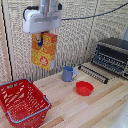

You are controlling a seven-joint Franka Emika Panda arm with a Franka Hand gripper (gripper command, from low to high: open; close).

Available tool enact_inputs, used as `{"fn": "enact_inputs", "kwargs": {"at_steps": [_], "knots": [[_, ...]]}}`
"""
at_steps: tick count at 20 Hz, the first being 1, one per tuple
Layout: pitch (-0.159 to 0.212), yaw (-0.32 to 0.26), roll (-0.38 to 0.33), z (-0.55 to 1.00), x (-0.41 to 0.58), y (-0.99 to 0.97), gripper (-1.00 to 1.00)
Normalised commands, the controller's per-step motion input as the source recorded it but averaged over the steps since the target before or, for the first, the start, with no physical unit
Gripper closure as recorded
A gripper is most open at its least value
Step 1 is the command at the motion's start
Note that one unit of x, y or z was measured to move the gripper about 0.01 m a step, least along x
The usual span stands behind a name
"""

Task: Carefully direct your gripping tool toward the mac and cheese carton. Clutch the mac and cheese carton gently but firmly in your gripping tool. Slide your gripping tool, with the carton in hand, above the container. Loosen your grip, letting the carton of mac and cheese effortlessly fall into the container.

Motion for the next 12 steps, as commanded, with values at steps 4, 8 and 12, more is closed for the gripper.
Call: {"fn": "enact_inputs", "kwargs": {"at_steps": [4, 8, 12], "knots": [[0.164, -0.023, 0.004, -0.07, 0.094, 0.91, 1.00], [0.082, -0.065, 0.001, -0.38, 0.170, 0.93, 1.00], [-0.041, -0.144, -0.002, -0.82, 0.208, 0.75, 1.00]]}}
